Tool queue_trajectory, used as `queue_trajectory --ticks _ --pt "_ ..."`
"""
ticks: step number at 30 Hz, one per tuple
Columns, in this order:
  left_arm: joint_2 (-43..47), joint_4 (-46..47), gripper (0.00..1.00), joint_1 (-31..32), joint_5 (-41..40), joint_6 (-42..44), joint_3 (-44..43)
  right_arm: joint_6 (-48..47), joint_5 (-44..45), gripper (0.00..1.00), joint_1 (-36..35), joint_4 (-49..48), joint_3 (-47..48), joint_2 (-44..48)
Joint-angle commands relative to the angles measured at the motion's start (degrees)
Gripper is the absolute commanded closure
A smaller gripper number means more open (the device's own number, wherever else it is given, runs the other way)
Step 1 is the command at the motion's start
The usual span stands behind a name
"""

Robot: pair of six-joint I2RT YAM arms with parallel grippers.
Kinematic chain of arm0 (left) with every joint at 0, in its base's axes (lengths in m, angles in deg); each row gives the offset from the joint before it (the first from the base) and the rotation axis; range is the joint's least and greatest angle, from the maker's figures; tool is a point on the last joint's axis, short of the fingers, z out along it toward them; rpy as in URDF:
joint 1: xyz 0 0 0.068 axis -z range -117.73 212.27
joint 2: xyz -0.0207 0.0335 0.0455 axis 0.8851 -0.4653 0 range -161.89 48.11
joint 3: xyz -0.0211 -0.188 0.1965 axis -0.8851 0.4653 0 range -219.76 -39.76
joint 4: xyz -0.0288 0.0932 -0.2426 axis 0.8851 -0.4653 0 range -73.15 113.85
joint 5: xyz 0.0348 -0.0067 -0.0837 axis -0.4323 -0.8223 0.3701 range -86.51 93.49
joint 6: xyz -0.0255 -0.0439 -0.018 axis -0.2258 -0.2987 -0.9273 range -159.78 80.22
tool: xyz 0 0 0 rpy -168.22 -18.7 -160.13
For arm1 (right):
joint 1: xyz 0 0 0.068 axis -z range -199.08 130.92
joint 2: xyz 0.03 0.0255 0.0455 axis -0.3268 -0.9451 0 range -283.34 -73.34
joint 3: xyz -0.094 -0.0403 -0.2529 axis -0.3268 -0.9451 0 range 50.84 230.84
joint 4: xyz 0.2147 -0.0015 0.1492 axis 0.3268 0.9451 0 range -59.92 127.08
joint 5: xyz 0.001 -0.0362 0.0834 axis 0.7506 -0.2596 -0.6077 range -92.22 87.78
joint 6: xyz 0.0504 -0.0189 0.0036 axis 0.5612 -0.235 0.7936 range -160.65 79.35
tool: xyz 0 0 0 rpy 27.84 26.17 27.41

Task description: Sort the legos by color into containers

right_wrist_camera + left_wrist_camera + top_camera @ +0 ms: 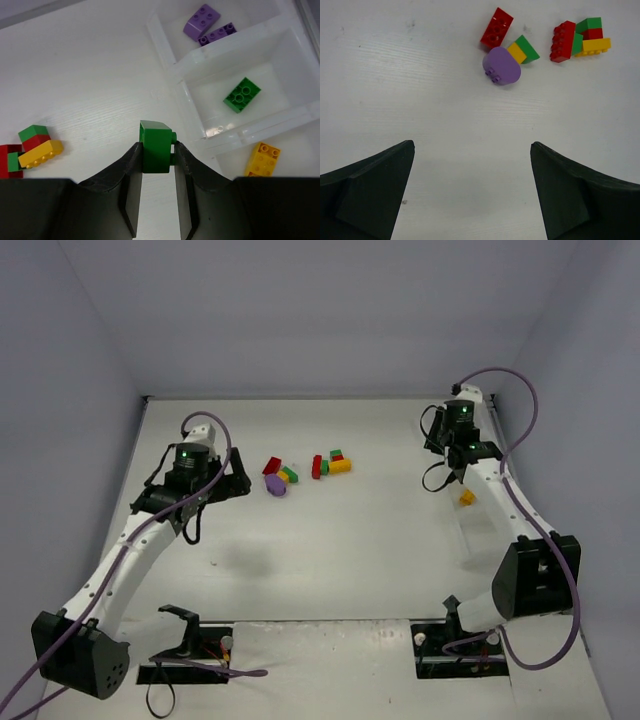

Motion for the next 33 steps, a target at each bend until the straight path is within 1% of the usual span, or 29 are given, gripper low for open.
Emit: queue_trajectory --ticks 1,9,12,19,20,26,33 --pt "2.79 -3.9 0.07 -2.04 2.52 -2.91 -0.88 -1.13 4.99 1.0 1.0 -1.92 0.08 3.41" --pt "4.55 -6.72 0.07 -2.4 0.68 -2.47 -0.53 -1.23 6.23 1.0 5.83 -1.92 0.17 3.15" --pt "4.55 -7.07 0.07 -2.4 0.24 -2.47 -0.71 -0.61 6.93 1.0 6.54 -1.92 0.17 2.54" --pt "5.26 -5.76 0.07 -2.4 0.24 -2.03 0.08 0.36 8.25 1.0 6.72 -1.83 0.25 0.96" --pt "5.52 -5.32 0.07 -2.4 0.24 -1.86 0.43 0.53 8.33 1.0 8.37 -1.92 0.25 0.78" --pt "6.92 -2.42 0.07 -2.4 0.59 -1.42 2.37 1.15 8.77 1.0 8.83 -1.92 0.52 -0.63" --pt "7.72 -1.54 0.07 -2.4 -0.38 -0.54 2.9 1.59 9.22 1.0 9.53 -2.1 1.22 -2.65"
